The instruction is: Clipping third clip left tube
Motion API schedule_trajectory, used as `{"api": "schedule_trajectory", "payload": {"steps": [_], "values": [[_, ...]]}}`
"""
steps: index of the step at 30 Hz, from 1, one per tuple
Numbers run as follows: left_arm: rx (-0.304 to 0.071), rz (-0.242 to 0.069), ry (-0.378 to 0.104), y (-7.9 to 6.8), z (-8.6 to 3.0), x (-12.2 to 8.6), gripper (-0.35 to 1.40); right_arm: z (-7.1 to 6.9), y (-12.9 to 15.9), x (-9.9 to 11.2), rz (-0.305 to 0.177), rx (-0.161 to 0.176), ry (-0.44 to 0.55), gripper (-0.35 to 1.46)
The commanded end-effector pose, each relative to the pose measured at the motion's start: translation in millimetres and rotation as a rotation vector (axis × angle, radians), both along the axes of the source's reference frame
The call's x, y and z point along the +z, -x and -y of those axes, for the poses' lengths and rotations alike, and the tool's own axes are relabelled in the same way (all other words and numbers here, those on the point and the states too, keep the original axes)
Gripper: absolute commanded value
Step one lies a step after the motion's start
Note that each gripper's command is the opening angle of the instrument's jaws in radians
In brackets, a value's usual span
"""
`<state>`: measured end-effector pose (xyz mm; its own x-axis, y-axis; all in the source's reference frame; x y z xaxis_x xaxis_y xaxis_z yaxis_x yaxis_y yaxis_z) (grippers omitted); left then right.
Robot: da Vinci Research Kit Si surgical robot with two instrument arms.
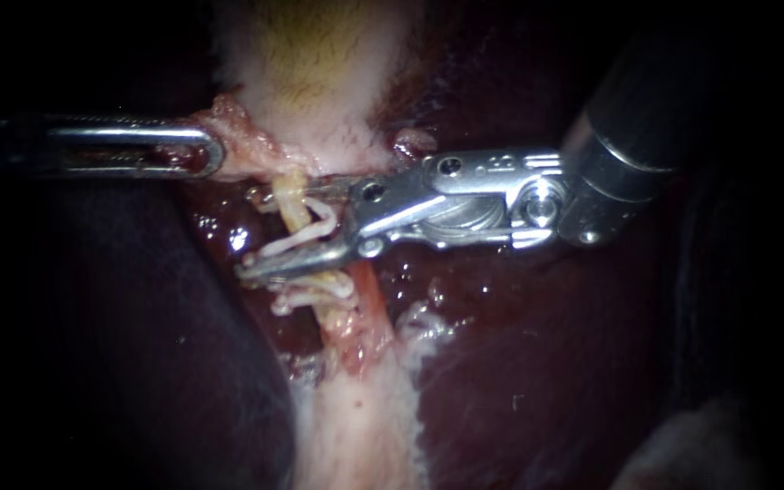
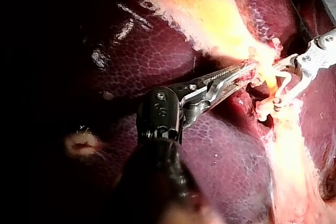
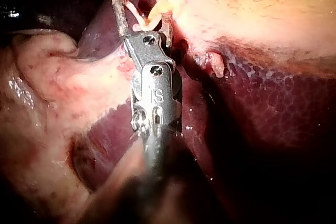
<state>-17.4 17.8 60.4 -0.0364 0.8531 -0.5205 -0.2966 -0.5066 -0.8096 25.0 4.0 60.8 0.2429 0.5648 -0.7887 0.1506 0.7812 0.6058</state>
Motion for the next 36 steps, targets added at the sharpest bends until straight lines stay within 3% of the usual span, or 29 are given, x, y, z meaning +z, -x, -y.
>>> {"api": "schedule_trajectory", "payload": {"steps": [1, 12, 22, 28, 36], "values": [[0.0, 0.0, 0.0, 0.0, 0.0, 0.0, -0.35, -0.1, 0.0, -0.1, 0.001, 0.0, -0.005, 0.47], [0.0, 0.0, 0.0, 0.0, 0.0, 0.0, -0.35, 0.0, 0.5, -0.1, 0.017, 0.006, -0.074, 0.28], [0.0, 0.0, 0.0, 0.0, 0.0, 0.0, -0.35, 0.2, 1.5, -0.3, 0.045, 0.027, -0.167, -0.35], [0.0, 0.0, 0.0, 0.1, -0.1, 0.1, -0.35, 0.2, 1.8, -0.2, 0.06, 0.015, -0.281, -0.35], [0.0, 0.0, 0.0, 0.0, -0.1, 0.1, -0.35, 0.0, 2.1, 0.1, 0.06, -0.003, -0.301, -0.35]]}}
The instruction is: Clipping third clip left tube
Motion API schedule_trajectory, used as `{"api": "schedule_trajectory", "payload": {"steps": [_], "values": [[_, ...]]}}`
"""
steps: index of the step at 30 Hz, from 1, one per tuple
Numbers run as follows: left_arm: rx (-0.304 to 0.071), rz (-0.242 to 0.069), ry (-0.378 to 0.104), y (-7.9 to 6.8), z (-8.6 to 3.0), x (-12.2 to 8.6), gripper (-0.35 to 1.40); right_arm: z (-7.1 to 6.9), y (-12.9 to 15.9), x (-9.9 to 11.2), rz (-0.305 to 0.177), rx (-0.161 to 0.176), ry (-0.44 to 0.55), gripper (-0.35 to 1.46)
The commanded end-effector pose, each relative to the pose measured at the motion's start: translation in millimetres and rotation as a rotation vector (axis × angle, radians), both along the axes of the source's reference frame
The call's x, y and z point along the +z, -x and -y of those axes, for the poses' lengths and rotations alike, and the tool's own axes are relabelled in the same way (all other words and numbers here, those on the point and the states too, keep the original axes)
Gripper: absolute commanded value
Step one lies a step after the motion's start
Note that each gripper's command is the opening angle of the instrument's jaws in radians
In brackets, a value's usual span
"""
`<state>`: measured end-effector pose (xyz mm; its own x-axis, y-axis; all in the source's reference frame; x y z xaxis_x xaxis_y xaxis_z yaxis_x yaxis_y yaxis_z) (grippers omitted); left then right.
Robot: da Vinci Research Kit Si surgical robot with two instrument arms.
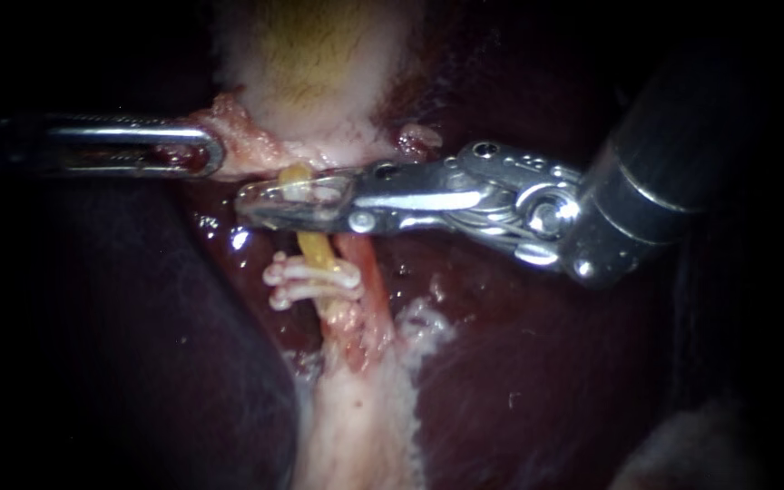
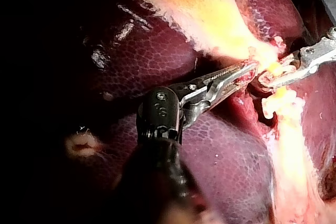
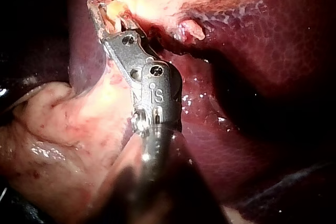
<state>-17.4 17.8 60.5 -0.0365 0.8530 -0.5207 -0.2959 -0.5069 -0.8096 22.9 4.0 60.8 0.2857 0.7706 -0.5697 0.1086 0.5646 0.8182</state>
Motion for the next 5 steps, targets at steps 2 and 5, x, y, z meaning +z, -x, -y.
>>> {"api": "schedule_trajectory", "payload": {"steps": [2, 5], "values": [[0.0, 0.0, 0.0, 0.0, 0.0, 0.0, -0.35, 0.0, 0.0, 0.1, -0.001, -0.001, 0.0, -0.35], [0.0, 0.0, 0.0, 0.0, -0.1, 0.1, -0.35, 0.1, 0.0, 0.2, 0.001, -0.004, 0.001, -0.35]]}}
